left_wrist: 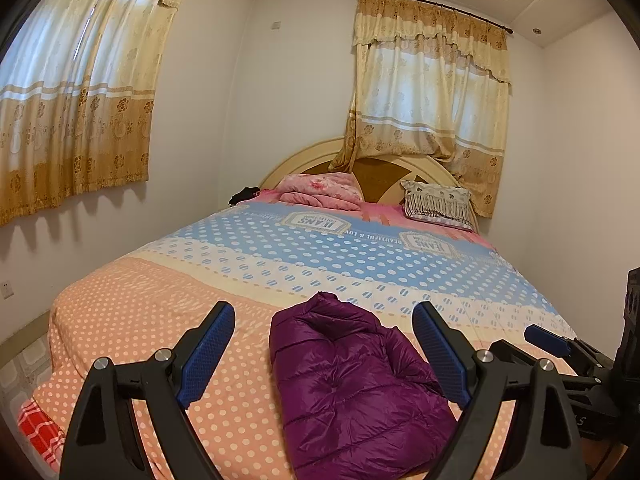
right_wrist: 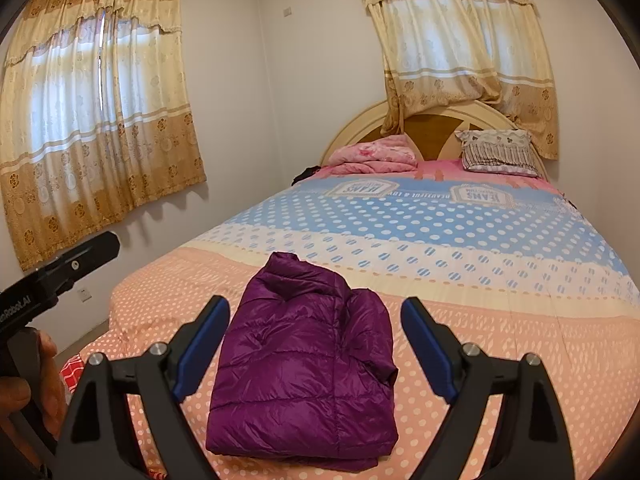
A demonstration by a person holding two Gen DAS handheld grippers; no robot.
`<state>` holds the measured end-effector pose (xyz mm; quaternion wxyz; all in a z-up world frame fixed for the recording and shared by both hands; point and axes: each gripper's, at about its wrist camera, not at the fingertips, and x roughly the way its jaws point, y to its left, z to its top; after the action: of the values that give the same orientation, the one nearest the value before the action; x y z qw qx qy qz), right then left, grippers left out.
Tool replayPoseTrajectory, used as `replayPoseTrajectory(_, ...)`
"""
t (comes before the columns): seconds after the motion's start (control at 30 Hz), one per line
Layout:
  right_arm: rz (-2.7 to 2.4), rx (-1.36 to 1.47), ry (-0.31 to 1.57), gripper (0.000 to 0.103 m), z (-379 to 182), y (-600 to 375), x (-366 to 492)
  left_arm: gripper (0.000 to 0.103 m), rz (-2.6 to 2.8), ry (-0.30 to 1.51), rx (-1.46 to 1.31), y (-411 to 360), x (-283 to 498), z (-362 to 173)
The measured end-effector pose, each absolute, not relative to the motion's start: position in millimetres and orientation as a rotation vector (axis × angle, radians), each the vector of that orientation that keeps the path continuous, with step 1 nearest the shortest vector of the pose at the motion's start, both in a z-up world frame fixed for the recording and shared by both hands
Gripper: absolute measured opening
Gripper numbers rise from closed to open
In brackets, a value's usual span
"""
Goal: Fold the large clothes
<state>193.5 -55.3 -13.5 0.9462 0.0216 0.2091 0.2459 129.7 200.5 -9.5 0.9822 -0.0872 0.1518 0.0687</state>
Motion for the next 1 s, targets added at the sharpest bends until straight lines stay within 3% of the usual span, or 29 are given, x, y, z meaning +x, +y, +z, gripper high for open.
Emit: replayPoseTrajectory(1.0, 0.516, 0.046, 0.444, 0.090, -18.1, -52.9, 190.8, 0.091, 0.144, 0.326, -0.164, 198.3, 135.1, -19.0)
